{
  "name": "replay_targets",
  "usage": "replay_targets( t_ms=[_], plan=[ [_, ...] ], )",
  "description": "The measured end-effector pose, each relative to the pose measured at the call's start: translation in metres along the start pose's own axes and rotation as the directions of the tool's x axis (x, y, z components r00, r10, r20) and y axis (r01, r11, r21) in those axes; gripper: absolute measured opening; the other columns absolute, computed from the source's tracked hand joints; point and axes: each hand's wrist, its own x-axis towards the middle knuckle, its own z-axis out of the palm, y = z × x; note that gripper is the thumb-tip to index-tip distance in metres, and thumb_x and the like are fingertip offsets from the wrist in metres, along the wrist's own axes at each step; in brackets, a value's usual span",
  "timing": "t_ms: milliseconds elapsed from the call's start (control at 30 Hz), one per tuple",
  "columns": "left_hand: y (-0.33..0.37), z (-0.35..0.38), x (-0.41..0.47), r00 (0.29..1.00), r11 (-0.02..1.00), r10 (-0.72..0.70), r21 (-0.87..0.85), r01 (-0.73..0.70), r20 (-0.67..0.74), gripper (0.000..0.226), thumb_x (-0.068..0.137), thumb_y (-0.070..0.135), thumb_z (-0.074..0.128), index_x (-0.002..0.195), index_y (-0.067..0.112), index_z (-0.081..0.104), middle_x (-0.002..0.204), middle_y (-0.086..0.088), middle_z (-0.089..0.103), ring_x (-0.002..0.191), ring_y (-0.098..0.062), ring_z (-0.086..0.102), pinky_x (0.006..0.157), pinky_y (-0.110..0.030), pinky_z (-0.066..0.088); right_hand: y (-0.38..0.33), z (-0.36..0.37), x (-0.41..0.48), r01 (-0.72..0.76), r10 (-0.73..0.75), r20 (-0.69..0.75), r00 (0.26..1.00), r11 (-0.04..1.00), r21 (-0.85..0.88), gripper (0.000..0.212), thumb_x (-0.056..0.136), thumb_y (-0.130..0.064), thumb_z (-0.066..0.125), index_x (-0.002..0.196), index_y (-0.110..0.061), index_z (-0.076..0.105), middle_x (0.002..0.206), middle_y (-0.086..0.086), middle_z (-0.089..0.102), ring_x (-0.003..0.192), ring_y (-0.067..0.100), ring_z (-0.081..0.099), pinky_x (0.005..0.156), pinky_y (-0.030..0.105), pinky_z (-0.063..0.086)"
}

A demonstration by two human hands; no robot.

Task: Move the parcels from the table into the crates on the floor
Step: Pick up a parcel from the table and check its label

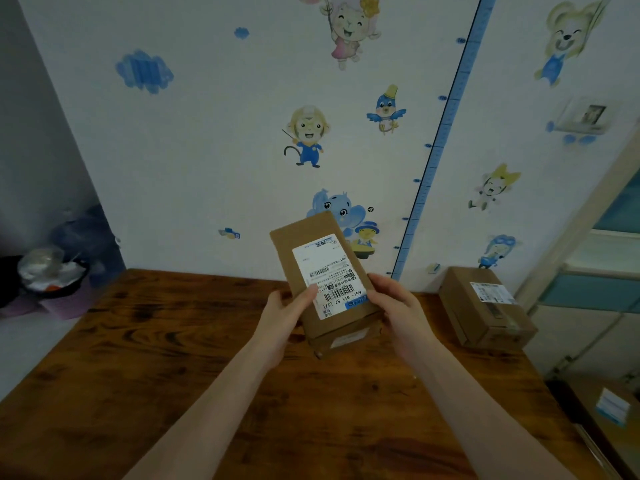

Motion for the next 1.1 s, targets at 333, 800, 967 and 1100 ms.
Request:
replay_targets(
  t_ms=[333, 800, 967, 1100],
  plan=[
    [0.012, -0.010, 0.010, 0.991, 0.972, 0.127, 0.204, -0.119, -0.028, 0.047, 0.090, 0.038, 0.061, 0.128, 0.015, 0.046, 0.119, 0.000, 0.059, 0.096, -0.008, 0.058, 0.065, -0.024, 0.045, 0.014, 0.007, 0.001, -0.019, 0.018, -0.006, 1.000, 0.999, -0.038, 0.019, 0.087, -0.030, 0.064, 0.104, -0.024, 0.061, 0.103, -0.003, 0.066, 0.100, 0.016, 0.060, 0.093, 0.042, 0.049],
    [0.008, -0.008, 0.022, 0.994, 0.958, 0.073, 0.272, -0.091, 0.075, 0.086, 0.082, 0.048, 0.065, 0.151, 0.027, 0.017, 0.151, 0.002, 0.034, 0.131, -0.017, 0.039, 0.104, -0.035, 0.033, 0.029, -0.013, 0.003, 0.039, -0.063, -0.072, 0.995, 0.956, -0.292, 0.021, 0.097, -0.017, 0.049, 0.116, -0.025, 0.056, 0.101, -0.006, 0.064, 0.097, 0.016, 0.061, 0.088, 0.039, 0.051],
    [-0.005, 0.016, 0.029, 0.994, 0.955, 0.095, 0.277, -0.105, 0.051, 0.060, 0.077, 0.035, 0.076, 0.128, 0.020, 0.047, 0.120, 0.004, 0.057, 0.101, -0.011, 0.055, 0.076, -0.023, 0.042, 0.039, -0.038, 0.004, 0.001, -0.054, -0.131, 0.990, 0.928, -0.372, 0.024, 0.098, -0.020, 0.048, 0.120, -0.018, 0.056, 0.101, -0.007, 0.062, 0.092, 0.010, 0.059, 0.073, 0.024, 0.044],
    [-0.014, 0.042, 0.031, 0.993, 0.968, 0.114, 0.225, -0.108, -0.014, 0.042, 0.079, 0.027, 0.075, 0.109, 0.016, 0.048, 0.103, 0.000, 0.059, 0.088, -0.010, 0.058, 0.062, -0.023, 0.043, 0.042, -0.061, 0.005, 0.010, -0.061, -0.110, 0.992, 0.910, -0.414, 0.025, 0.098, -0.022, 0.048, 0.121, -0.018, 0.056, 0.104, -0.005, 0.063, 0.093, 0.009, 0.058, 0.072, 0.022, 0.043]
  ],
)
